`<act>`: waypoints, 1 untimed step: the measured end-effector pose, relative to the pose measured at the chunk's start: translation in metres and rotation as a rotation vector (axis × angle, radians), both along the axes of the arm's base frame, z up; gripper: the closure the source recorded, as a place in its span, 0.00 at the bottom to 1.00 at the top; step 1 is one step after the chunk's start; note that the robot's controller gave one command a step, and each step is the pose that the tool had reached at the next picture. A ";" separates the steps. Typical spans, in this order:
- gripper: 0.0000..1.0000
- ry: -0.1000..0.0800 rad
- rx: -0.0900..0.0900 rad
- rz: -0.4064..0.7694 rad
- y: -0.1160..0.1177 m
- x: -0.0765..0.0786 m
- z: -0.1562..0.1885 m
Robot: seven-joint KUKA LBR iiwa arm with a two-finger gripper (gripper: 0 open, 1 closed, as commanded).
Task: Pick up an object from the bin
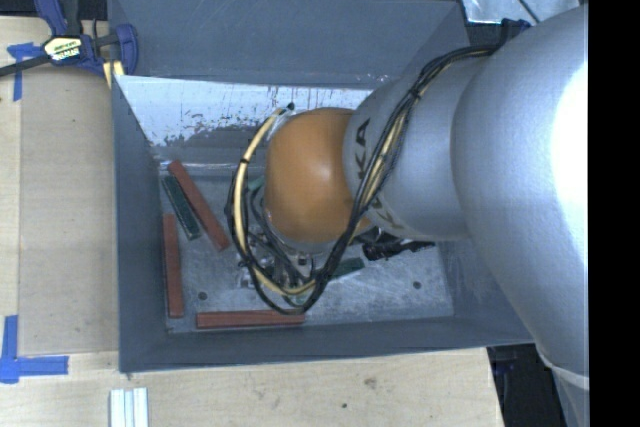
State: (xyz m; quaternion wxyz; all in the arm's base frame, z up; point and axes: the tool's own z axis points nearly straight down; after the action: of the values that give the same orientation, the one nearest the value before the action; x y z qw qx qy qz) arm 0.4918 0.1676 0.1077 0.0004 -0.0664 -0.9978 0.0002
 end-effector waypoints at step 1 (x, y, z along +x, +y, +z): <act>1.00 -0.005 0.002 -0.002 0.002 0.003 0.028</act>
Offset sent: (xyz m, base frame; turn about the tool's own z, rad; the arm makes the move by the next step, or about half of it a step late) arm -0.0039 -0.0168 0.0057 0.0770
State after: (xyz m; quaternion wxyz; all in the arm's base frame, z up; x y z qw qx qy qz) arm 0.4952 0.1695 0.1352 -0.0023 -0.0673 -0.9977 -0.0009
